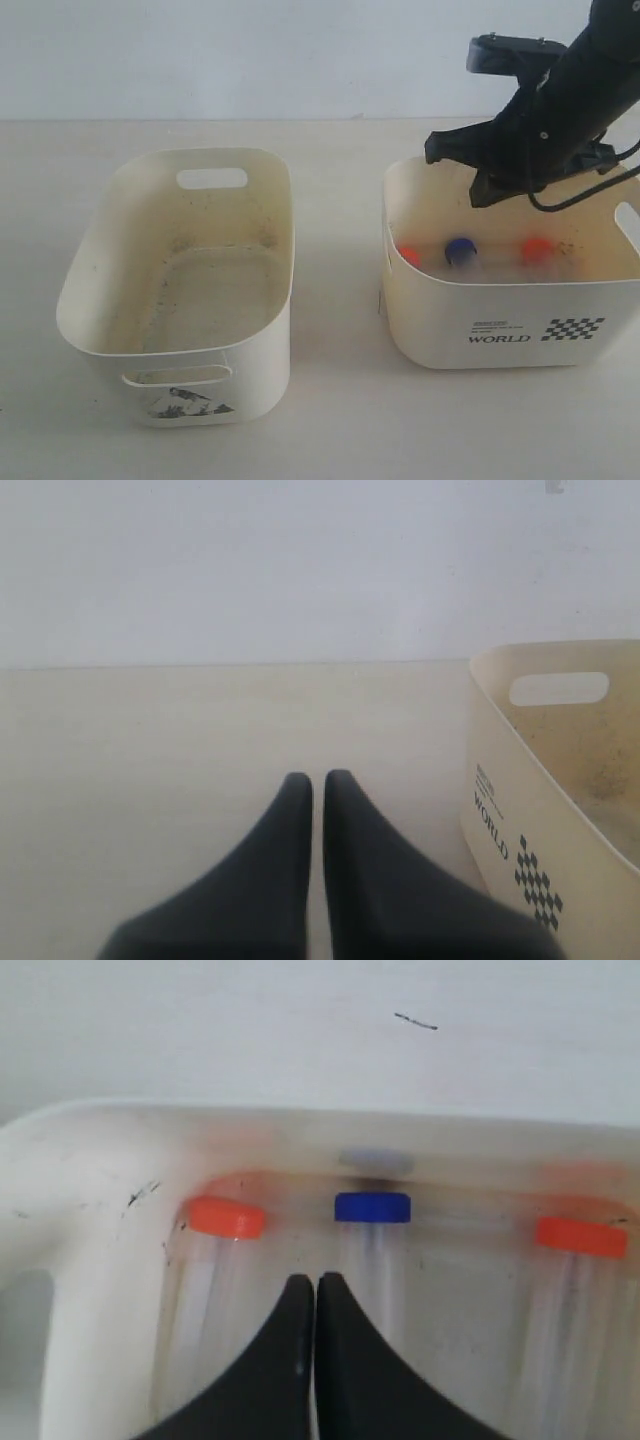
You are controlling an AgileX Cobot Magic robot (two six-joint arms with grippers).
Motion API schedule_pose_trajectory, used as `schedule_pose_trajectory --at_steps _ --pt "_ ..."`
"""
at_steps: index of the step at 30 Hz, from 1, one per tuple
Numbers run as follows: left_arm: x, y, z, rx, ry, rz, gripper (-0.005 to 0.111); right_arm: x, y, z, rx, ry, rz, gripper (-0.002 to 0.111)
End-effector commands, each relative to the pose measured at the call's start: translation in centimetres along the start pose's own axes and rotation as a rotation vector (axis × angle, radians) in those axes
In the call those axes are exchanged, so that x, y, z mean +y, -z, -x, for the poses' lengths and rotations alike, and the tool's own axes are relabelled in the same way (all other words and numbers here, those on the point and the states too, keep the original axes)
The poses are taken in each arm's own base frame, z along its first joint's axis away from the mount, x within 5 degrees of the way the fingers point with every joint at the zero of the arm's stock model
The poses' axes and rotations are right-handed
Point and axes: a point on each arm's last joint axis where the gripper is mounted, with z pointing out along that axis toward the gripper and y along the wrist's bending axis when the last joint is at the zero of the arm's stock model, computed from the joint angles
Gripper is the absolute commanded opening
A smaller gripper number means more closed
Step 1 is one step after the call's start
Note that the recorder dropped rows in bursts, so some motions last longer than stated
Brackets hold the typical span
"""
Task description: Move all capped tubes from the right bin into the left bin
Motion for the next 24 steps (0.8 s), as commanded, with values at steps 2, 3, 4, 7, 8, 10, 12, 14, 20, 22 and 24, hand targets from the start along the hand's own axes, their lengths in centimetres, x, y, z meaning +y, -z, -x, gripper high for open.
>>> schedule_pose_trajectory --at_steps 2,3,4,7,8,10,12,14,20,22,24 --pt "0.0 0.0 0.2 -0.008 0.016 -0.001 0.004 -0.2 0.2 -1.5 0.155 0.064 -0.023 0.000" --pt "0.0 0.0 0.2 -0.008 0.016 -0.001 0.004 -0.3 -0.2 -1.8 0.173 0.050 -0.026 0.001" --pt "0.0 0.0 0.2 -0.008 0.016 -0.001 0.004 -0.5 -0.7 -2.2 0.174 0.042 -0.030 0.006" --pt "0.0 0.0 0.2 -0.008 0.016 -0.001 0.004 -0.8 -1.5 -2.9 0.168 0.034 -0.035 0.030" --pt "0.0 0.0 0.2 -0.008 0.016 -0.001 0.004 -0.9 -1.8 -3.3 0.161 0.032 -0.037 0.042" --pt "0.0 0.0 0.2 -0.008 0.016 -0.001 0.004 -1.1 -2.4 -3.7 0.135 0.023 -0.034 0.046" --pt "0.0 0.0 0.2 -0.008 0.016 -0.001 0.004 -1.1 -2.6 -3.7 0.115 0.014 -0.028 0.046" --pt "0.0 0.0 0.2 -0.008 0.016 -0.001 0.004 -1.0 -2.6 -3.5 0.090 0.012 -0.025 0.046" --pt "0.0 0.0 0.2 -0.008 0.016 -0.001 0.004 -1.3 -5.2 -4.0 0.156 0.009 -0.028 0.062" --pt "0.0 0.0 0.2 -0.008 0.016 -0.001 0.004 -1.2 -6.0 -4.2 0.178 0.004 -0.026 0.074" --pt "0.0 0.0 0.2 -0.008 0.016 -0.001 0.004 -1.0 -6.5 -4.4 0.195 0.005 -0.026 0.075"
